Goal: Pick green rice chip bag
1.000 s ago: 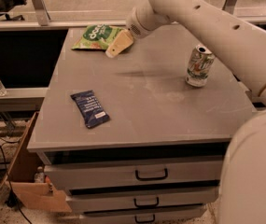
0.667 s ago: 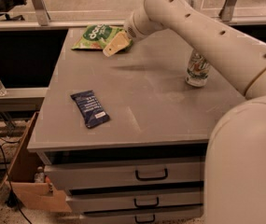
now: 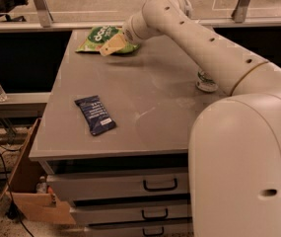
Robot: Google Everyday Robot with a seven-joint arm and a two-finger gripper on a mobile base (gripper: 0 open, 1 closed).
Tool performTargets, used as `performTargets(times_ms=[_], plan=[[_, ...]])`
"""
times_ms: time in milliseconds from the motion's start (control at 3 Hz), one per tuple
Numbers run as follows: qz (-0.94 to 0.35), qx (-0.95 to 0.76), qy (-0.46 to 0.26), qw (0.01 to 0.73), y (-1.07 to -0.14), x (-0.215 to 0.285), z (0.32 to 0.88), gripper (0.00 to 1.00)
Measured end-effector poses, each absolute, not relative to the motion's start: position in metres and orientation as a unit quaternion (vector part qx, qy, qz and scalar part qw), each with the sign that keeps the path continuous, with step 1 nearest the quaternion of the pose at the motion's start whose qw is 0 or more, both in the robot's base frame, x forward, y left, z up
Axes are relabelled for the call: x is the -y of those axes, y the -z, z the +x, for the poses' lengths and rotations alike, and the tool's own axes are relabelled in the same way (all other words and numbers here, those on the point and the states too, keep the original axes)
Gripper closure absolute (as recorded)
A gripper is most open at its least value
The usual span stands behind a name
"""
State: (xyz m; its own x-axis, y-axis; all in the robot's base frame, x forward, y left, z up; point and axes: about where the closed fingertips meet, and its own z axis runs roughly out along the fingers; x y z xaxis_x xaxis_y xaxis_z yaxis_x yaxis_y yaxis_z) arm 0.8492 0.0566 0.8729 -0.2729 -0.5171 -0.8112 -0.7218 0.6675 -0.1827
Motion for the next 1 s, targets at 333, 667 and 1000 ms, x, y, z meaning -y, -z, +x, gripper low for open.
performTargets(times_ms=[333,667,1000], plan=[[-0.373,-0.798,-0.123,0.457,-0.861,-0.064,0.866,0.00],[-0.365,-0.804,-0.115,0.455,-0.850,-0.066,0.878,0.16],[-0.366,-0.806,-0.109,0.452,-0.847,-0.067,0.880,0.39]])
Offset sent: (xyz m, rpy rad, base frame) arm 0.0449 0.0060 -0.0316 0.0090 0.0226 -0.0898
